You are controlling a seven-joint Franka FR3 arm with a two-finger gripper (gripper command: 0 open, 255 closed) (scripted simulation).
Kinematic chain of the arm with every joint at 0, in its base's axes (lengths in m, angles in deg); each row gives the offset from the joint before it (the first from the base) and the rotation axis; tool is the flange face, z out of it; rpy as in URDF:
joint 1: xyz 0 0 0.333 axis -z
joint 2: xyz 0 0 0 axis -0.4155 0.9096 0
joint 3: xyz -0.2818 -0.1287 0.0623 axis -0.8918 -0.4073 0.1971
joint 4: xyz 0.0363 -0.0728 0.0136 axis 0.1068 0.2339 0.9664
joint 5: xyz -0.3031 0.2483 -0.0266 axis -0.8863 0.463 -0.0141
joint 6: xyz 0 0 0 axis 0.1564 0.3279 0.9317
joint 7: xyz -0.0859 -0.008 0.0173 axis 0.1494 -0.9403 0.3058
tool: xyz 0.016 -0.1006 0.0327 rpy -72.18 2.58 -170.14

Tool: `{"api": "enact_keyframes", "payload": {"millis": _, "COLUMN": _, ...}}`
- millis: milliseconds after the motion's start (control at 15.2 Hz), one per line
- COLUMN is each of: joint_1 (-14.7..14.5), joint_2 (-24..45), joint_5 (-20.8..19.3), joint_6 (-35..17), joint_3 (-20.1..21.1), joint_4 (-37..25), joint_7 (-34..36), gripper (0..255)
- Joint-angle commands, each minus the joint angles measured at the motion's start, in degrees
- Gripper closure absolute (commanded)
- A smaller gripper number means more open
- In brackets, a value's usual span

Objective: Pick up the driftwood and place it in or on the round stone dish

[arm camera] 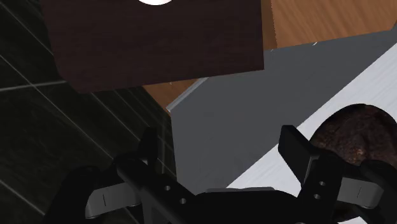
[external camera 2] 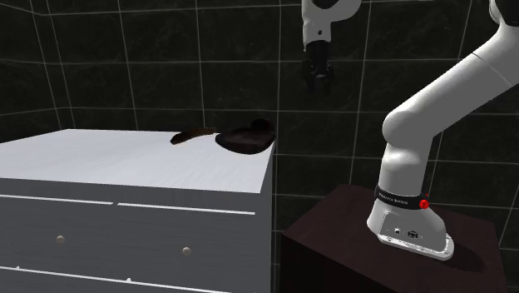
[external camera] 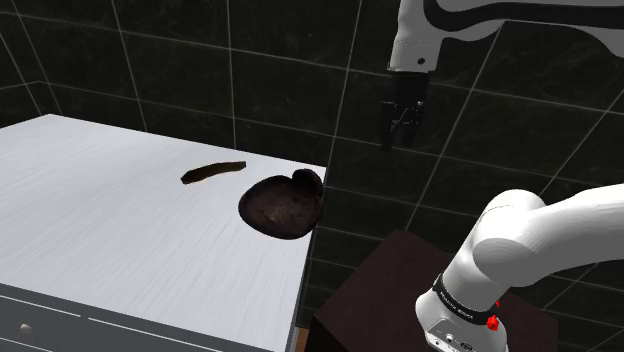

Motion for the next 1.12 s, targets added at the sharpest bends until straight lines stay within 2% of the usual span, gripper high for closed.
{"api": "enact_keyframes", "payload": {"millis": 0, "joint_1": 0.0, "joint_2": 0.0, "joint_5": 0.0, "joint_6": 0.0, "joint_3": 0.0, "joint_4": 0.0, "joint_7": 0.0, "gripper": 0}}
{"api": "enact_keyframes", "payload": {"millis": 528, "joint_1": -4.6, "joint_2": 17.1, "joint_5": -0.7, "joint_6": -10.7, "joint_3": -1.4, "joint_4": -7.4, "joint_7": -13.0, "gripper": 0}}
{"api": "enact_keyframes", "payload": {"millis": 1056, "joint_1": -8.5, "joint_2": 33.6, "joint_5": 0.0, "joint_6": -16.9, "joint_3": -0.8, "joint_4": -19.0, "joint_7": -24.7, "gripper": 0}}
